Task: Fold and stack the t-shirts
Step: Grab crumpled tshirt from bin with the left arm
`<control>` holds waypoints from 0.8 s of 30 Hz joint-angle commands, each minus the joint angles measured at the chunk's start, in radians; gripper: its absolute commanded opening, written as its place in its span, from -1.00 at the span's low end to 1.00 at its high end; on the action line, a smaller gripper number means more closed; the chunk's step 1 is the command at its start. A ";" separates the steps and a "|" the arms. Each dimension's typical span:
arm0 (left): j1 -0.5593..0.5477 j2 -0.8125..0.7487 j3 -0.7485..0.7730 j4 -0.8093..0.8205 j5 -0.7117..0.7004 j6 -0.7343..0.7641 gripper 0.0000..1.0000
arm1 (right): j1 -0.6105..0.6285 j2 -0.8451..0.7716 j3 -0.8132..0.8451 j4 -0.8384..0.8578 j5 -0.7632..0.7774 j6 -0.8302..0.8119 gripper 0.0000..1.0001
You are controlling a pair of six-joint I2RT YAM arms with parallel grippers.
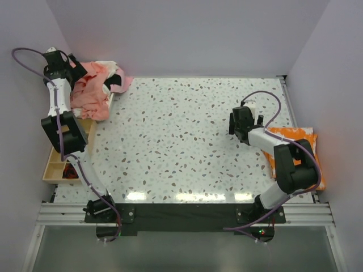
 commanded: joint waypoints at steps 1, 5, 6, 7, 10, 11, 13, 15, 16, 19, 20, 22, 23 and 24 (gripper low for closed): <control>-0.023 -0.047 -0.015 0.026 0.099 0.080 1.00 | 0.005 0.032 -0.016 0.122 0.065 -0.020 0.97; -0.065 -0.057 -0.061 0.004 0.063 0.133 0.98 | 0.004 0.081 0.038 0.083 0.071 -0.013 0.97; -0.080 -0.040 -0.042 -0.013 0.032 0.148 0.95 | 0.005 0.081 0.039 0.083 0.068 -0.017 0.97; -0.100 -0.031 -0.031 -0.044 0.006 0.159 0.92 | 0.004 0.080 0.038 0.083 0.068 -0.015 0.97; -0.125 -0.001 -0.008 -0.082 -0.045 0.185 0.69 | 0.005 0.066 0.029 0.083 0.071 -0.012 0.97; -0.131 0.003 -0.003 -0.090 -0.067 0.190 0.63 | 0.005 0.064 0.027 0.083 0.071 -0.013 0.97; -0.148 -0.004 -0.023 -0.093 -0.091 0.190 0.32 | 0.004 0.063 0.027 0.083 0.068 -0.013 0.97; -0.160 -0.024 -0.053 -0.087 -0.129 0.196 -0.05 | 0.004 0.066 0.035 0.083 0.068 -0.015 0.97; -0.172 -0.029 -0.061 -0.084 -0.143 0.198 -0.11 | 0.005 0.069 0.038 0.083 0.068 -0.015 0.97; -0.183 -0.034 -0.072 -0.096 -0.161 0.201 -0.28 | 0.004 0.067 0.038 0.083 0.068 -0.013 0.97; -0.188 -0.034 -0.074 -0.098 -0.164 0.201 -0.37 | 0.005 0.069 0.041 0.083 0.069 -0.013 0.97; -0.191 -0.037 -0.086 -0.101 -0.167 0.199 -0.37 | 0.004 0.067 0.041 0.083 0.069 -0.015 0.97; -0.192 -0.038 -0.092 -0.101 -0.173 0.198 -0.25 | 0.005 0.067 0.042 0.083 0.069 -0.013 0.97; -0.192 -0.047 -0.112 -0.096 -0.175 0.196 -0.09 | 0.004 0.066 0.042 0.083 0.071 -0.015 0.97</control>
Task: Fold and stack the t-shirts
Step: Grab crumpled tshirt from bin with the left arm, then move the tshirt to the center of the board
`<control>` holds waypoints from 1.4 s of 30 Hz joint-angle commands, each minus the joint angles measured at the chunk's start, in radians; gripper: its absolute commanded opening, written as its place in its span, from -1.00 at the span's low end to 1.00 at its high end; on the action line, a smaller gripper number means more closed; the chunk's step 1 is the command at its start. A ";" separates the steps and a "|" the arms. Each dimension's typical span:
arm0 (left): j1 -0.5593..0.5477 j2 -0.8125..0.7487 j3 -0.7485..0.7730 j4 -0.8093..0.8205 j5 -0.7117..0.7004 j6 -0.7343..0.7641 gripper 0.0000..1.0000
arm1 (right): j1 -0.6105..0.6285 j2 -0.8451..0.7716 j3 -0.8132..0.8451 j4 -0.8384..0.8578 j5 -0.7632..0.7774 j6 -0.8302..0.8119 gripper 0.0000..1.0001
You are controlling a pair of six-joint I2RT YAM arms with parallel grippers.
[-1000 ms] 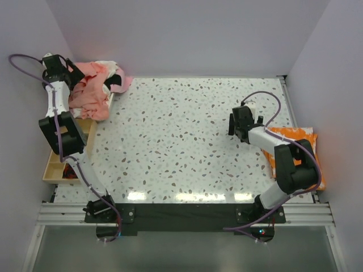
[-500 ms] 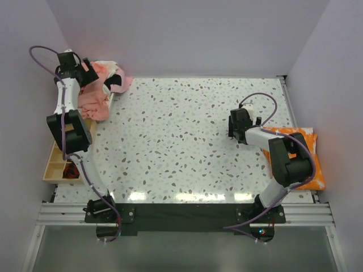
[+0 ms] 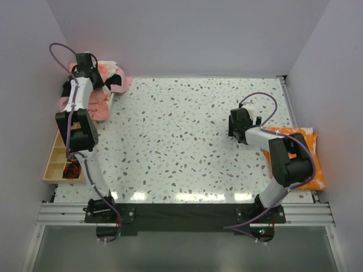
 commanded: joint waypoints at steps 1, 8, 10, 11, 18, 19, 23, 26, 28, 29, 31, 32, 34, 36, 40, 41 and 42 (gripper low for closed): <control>-0.006 -0.044 -0.045 -0.001 -0.039 0.008 -0.19 | 0.005 -0.019 0.040 0.032 0.041 0.002 0.97; -0.006 -0.055 -0.108 0.014 -0.071 0.022 -1.00 | 0.005 -0.010 0.051 0.004 0.048 0.003 0.97; -0.004 -0.060 -0.108 0.013 -0.070 0.014 -1.00 | 0.004 -0.010 0.051 0.003 0.045 0.005 0.98; -0.004 -0.070 -0.107 0.017 -0.057 0.014 -1.00 | 0.005 -0.011 0.049 0.004 0.045 0.005 0.97; -0.004 -0.153 0.109 -0.057 0.024 0.019 -1.00 | 0.004 -0.008 0.051 0.006 0.042 0.003 0.97; -0.006 -0.164 0.140 -0.068 0.042 0.025 -1.00 | 0.005 -0.005 0.052 0.003 0.041 0.000 0.97; -0.004 -0.250 0.212 -0.090 0.096 0.037 -1.00 | 0.005 0.003 0.063 -0.003 0.041 0.002 0.97; -0.003 -0.299 0.208 -0.081 0.168 0.040 -1.00 | 0.004 0.003 0.063 -0.003 0.042 0.000 0.97; 0.003 -0.323 0.221 -0.065 0.281 0.033 -1.00 | 0.005 0.001 0.061 -0.005 0.042 0.000 0.97; 0.002 -0.331 0.227 -0.058 0.323 0.024 -1.00 | 0.004 0.001 0.061 -0.005 0.042 0.002 0.97; 0.000 -0.354 0.246 -0.015 0.489 -0.024 -1.00 | 0.004 0.003 0.061 -0.005 0.042 0.003 0.97; -0.010 -0.359 0.255 0.005 0.554 -0.042 -1.00 | 0.005 0.001 0.061 -0.006 0.044 0.002 0.97; -0.036 -0.365 0.310 0.033 0.694 -0.070 -1.00 | 0.004 -0.002 0.060 -0.005 0.045 0.003 0.97; -0.085 -0.377 0.315 0.062 0.769 -0.091 -1.00 | 0.004 -0.008 0.057 0.000 0.050 0.006 0.97; -0.220 -0.443 0.202 0.070 0.935 -0.058 -1.00 | 0.004 -0.054 0.023 0.024 0.059 0.012 0.97; -0.286 -0.460 0.165 0.056 0.928 -0.043 -1.00 | 0.004 -0.069 -0.004 0.053 0.060 0.011 0.97; -0.321 -0.478 0.124 0.053 0.915 -0.014 -1.00 | 0.005 -0.106 -0.021 0.087 0.064 0.012 0.97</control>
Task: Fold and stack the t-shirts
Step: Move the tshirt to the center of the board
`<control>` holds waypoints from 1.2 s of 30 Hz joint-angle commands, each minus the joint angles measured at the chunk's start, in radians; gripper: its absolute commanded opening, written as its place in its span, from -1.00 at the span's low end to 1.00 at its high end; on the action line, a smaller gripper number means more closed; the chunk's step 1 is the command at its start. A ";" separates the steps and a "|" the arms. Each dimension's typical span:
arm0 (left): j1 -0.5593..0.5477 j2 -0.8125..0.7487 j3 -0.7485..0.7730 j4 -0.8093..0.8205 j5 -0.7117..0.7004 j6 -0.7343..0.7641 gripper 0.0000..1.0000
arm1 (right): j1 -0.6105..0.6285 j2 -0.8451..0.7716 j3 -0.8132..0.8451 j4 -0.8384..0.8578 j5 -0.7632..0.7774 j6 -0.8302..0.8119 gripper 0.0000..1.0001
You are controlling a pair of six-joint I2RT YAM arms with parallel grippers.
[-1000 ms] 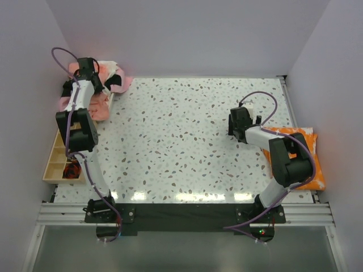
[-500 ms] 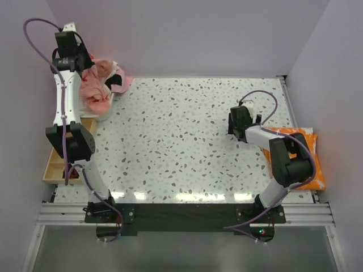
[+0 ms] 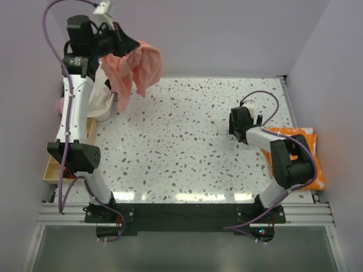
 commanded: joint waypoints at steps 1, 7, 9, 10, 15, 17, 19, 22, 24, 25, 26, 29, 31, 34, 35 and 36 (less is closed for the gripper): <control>-0.199 -0.142 -0.186 0.042 0.153 0.048 -1.00 | 0.004 -0.118 -0.060 0.103 0.049 0.011 0.97; -0.391 -0.274 -0.561 0.143 -0.022 -0.011 -1.00 | 0.005 -0.232 -0.142 0.145 0.013 0.014 0.97; -0.419 -0.328 -0.677 0.219 -0.089 -0.039 -1.00 | 0.005 -0.252 -0.126 0.084 -0.006 0.015 0.97; -0.428 -0.384 -0.795 0.247 -0.115 -0.045 -1.00 | 0.007 -0.274 -0.107 0.050 -0.027 0.017 0.97; -0.465 -0.455 -1.030 0.335 -0.155 -0.036 -1.00 | 0.005 -0.393 0.039 -0.146 -0.239 0.038 0.95; -0.465 -0.454 -1.095 0.342 -0.178 -0.027 -0.85 | 0.007 -0.439 0.096 -0.198 -0.352 0.037 0.95; -0.465 -0.440 -1.112 0.330 -0.220 -0.019 -0.01 | 0.008 -0.465 0.117 -0.234 -0.442 0.040 0.95; -0.465 -0.451 -1.129 0.310 -0.341 -0.013 0.41 | 0.028 -0.488 0.127 -0.261 -0.565 0.050 0.95; -0.465 -0.459 -1.121 0.293 -0.429 0.002 0.49 | 0.051 -0.465 0.125 -0.286 -0.607 0.052 0.95; -0.465 -0.456 -1.118 0.278 -0.442 0.016 0.48 | 0.060 -0.451 0.128 -0.300 -0.636 0.047 0.93; -0.465 -0.451 -1.112 0.264 -0.453 0.025 0.46 | 0.069 -0.430 0.131 -0.320 -0.647 0.044 0.91; -0.465 -0.422 -1.103 0.223 -0.493 0.030 0.40 | 0.097 -0.368 0.101 -0.383 -0.627 0.049 0.82; -0.465 -0.402 -1.115 0.214 -0.496 0.027 0.38 | 0.105 -0.359 0.041 -0.386 -0.612 0.060 0.82; -0.463 -0.386 -1.151 0.217 -0.496 0.013 0.36 | 0.106 -0.344 -0.005 -0.387 -0.612 0.058 0.84; -0.465 -0.382 -1.158 0.215 -0.496 0.007 0.36 | 0.106 -0.336 -0.008 -0.396 -0.612 0.055 0.84; -0.463 -0.374 -1.170 0.212 -0.493 0.004 0.35 | 0.105 -0.328 -0.011 -0.410 -0.612 0.052 0.84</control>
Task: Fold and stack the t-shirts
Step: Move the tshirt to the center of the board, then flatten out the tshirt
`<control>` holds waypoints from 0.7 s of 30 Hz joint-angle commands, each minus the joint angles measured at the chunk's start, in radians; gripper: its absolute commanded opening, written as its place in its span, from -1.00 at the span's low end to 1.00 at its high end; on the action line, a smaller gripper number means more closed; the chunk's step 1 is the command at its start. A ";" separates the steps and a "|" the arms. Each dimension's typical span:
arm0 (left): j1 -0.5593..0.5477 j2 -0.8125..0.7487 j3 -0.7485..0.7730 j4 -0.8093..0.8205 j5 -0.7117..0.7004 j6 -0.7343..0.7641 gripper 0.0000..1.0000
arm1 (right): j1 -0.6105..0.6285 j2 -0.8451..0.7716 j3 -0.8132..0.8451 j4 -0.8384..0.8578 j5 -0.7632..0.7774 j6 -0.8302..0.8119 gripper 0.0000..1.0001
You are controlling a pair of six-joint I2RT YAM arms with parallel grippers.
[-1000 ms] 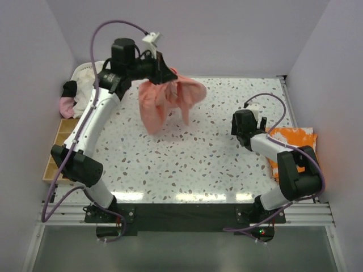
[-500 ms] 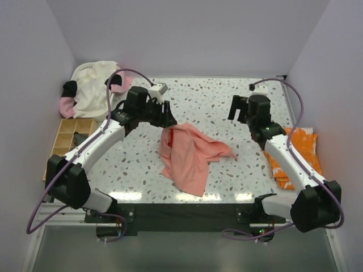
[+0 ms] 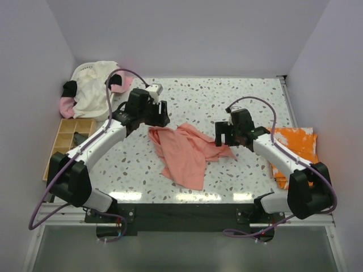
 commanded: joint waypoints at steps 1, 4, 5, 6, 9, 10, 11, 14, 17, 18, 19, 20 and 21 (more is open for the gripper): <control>0.000 0.031 -0.042 -0.013 -0.030 -0.001 0.34 | 0.000 0.025 -0.010 -0.067 -0.017 -0.003 0.84; 0.000 0.037 -0.073 -0.010 -0.024 -0.010 0.30 | 0.000 0.059 -0.005 -0.100 -0.004 -0.018 0.82; 0.002 0.035 -0.080 -0.006 -0.025 -0.013 0.26 | 0.000 0.062 -0.007 -0.100 -0.003 -0.020 0.76; 0.000 0.037 -0.089 -0.001 -0.025 -0.013 0.17 | 0.001 0.067 -0.008 -0.095 -0.007 -0.021 0.51; 0.000 0.053 -0.082 -0.002 -0.027 -0.013 -0.25 | 0.001 0.087 -0.005 -0.084 -0.009 -0.029 -0.01; 0.002 0.060 -0.079 -0.005 -0.025 -0.013 -0.37 | 0.001 0.091 0.002 -0.081 -0.009 -0.034 -0.37; 0.002 0.066 -0.073 -0.007 -0.024 -0.013 -0.87 | 0.001 0.097 0.009 -0.080 -0.004 -0.037 -0.69; 0.002 0.084 -0.054 -0.021 -0.024 -0.011 -1.00 | 0.001 0.064 0.047 -0.075 0.005 -0.038 -1.00; 0.005 0.051 0.023 -0.060 -0.045 0.001 -1.00 | 0.001 -0.086 0.104 -0.075 0.022 -0.038 -1.00; 0.005 0.029 0.057 -0.087 -0.060 0.005 -1.00 | 0.000 -0.175 0.154 -0.084 0.037 -0.038 -1.00; 0.005 0.018 0.094 -0.135 -0.062 0.013 -1.00 | 0.000 -0.211 0.186 -0.098 0.066 -0.040 -1.00; 0.005 -0.006 0.169 -0.159 -0.068 0.030 -1.00 | 0.000 -0.246 0.219 -0.125 0.083 -0.043 -1.00; 0.006 -0.021 0.205 -0.177 -0.074 0.039 -1.00 | 0.001 -0.296 0.286 -0.142 0.098 -0.044 -1.00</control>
